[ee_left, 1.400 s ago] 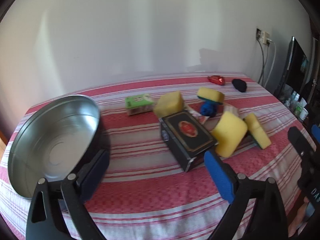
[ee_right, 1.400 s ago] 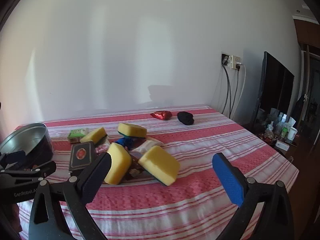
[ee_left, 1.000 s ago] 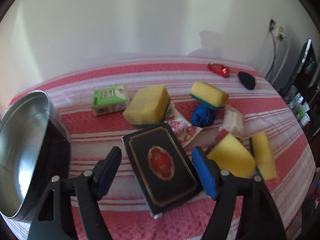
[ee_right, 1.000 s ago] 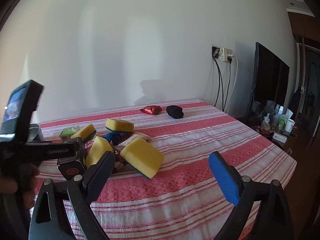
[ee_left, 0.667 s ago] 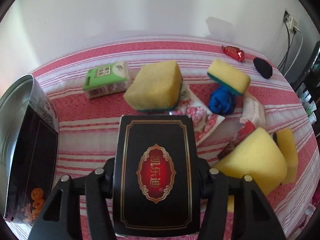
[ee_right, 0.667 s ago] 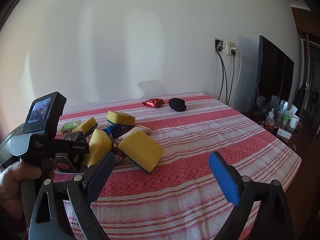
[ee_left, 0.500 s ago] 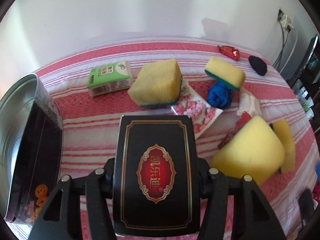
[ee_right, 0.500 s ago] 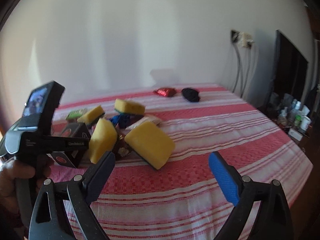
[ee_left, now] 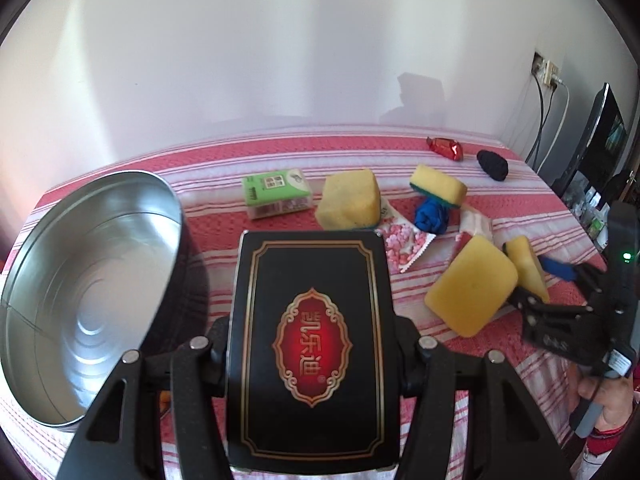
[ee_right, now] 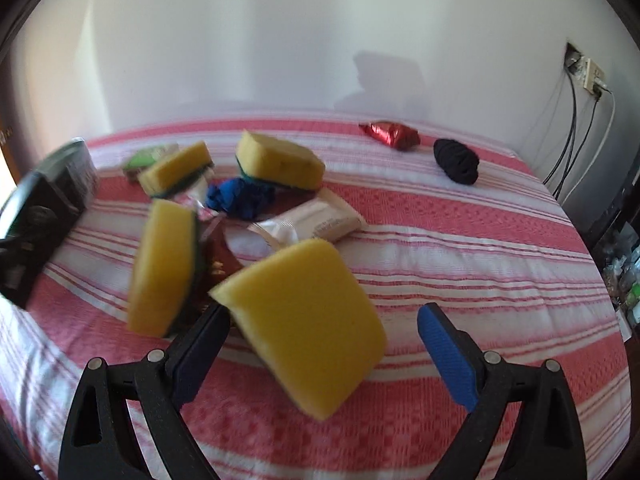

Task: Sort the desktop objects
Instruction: 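Grasp a yellow sponge with the right tool while the left tool holds the black box, then carry both items to the metal pan and release them inside with both tools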

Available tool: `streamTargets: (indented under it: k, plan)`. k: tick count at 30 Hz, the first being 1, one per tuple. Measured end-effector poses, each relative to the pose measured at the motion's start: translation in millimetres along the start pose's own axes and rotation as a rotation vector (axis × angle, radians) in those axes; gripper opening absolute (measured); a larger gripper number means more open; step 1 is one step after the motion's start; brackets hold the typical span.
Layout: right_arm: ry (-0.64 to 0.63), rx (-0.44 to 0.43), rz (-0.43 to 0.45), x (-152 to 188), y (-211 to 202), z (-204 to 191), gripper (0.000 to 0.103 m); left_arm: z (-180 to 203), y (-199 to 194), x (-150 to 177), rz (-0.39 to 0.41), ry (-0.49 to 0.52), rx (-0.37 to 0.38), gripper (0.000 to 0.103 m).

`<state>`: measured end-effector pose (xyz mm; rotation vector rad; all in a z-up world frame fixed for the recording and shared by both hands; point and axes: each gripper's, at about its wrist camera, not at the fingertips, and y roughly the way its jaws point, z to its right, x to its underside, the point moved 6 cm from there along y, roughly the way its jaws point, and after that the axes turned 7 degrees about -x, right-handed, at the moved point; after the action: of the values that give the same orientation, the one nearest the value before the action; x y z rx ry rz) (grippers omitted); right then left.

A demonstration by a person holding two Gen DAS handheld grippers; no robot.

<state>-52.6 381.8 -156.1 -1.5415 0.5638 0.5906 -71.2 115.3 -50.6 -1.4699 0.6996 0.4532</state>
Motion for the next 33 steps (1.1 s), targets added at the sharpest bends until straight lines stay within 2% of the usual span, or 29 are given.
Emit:
streamTargets:
  k: [1, 6, 12, 17, 21, 25, 33]
  plan:
    - [0.009, -0.007, -0.012, 2, 2, -1, 0.065, 0, 0, -1, 0.005, -0.002, -0.004, 0.057]
    - [0.073, -0.009, 0.008, 6, -12, -2, 0.064, -1, -1, 0, 0.021, -0.004, -0.015, 0.057]
    - [0.085, -0.005, 0.127, -3, -61, -23, 0.065, -15, -7, -1, 0.043, -0.035, -0.015, 0.057]
    - [-0.004, -0.115, 0.179, -20, -79, -82, 0.065, -43, -18, -2, 0.075, -0.077, -0.056, 0.057]
    - [-0.088, -0.216, 0.209, -32, -81, -139, 0.065, -80, -27, -2, 0.101, -0.131, -0.134, 0.057]
    - [-0.158, -0.298, 0.218, -45, -68, -195, 0.065, -125, -32, 2, 0.108, -0.212, -0.212, 0.057]
    - [-0.181, -0.424, 0.195, -65, -38, -265, 0.065, -202, -26, 11, 0.074, -0.336, -0.349, 0.057]
